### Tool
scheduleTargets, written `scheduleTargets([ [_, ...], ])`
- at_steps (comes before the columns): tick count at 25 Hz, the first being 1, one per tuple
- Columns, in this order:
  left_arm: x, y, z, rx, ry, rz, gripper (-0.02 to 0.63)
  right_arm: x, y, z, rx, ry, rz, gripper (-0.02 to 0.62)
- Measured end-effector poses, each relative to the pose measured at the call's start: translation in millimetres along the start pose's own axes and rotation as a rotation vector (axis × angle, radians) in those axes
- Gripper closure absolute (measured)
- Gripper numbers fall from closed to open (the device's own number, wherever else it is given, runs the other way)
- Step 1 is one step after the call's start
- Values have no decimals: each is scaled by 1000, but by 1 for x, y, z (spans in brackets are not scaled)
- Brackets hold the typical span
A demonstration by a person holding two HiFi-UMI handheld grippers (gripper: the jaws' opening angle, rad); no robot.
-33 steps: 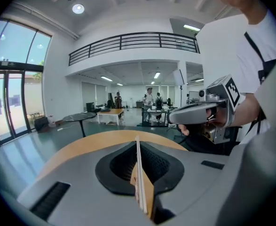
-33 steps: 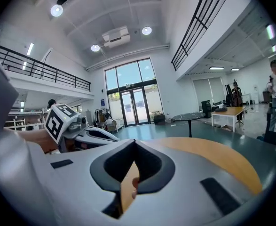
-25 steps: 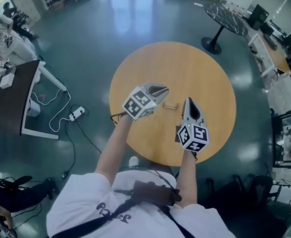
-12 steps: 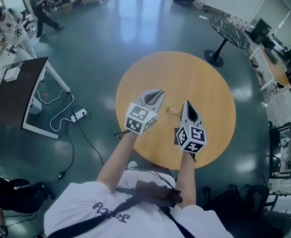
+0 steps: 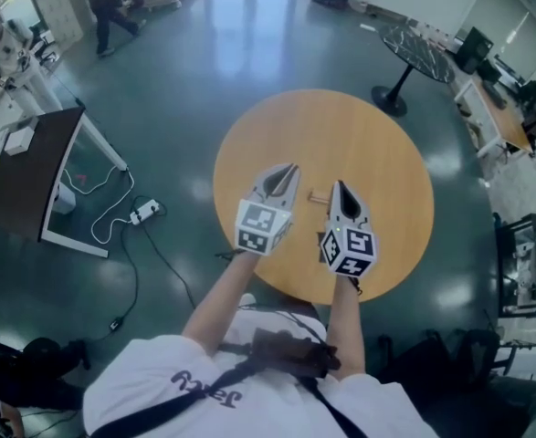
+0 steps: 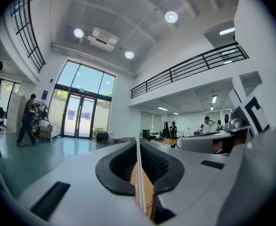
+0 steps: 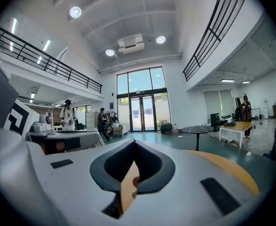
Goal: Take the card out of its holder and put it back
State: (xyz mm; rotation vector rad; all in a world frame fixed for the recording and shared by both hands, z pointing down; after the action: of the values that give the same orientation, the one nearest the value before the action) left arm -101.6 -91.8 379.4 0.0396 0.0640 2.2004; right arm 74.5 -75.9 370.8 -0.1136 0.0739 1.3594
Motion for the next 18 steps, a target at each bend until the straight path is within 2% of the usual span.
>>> scheduleTargets([
  [4,3,-15,-3,-153,31,65,580,6,3,-2,35,-5,0,575],
  [5,3,-18,-3,-164,26,76,580,8,1,-3,34,-11,0,575],
  [11,2,-18,-5,-96,-61,148,580,11,-9,-5,36,-26,37,574],
  [18,-7,-18,-2,-84,-57,179,580,11,-18,-4,25,-18,59,575],
])
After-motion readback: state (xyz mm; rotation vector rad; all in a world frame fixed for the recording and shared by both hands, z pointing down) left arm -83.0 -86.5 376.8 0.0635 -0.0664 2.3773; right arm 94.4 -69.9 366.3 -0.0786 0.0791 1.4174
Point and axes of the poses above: the fingertips, and each gripper's own axes: x backward along the fingers, y to its left, z out of its underside, the point moved 9 cm from there along x, backward along the fingers, and after that the axes turned 10 degrees about z, right-handed, at the moved point
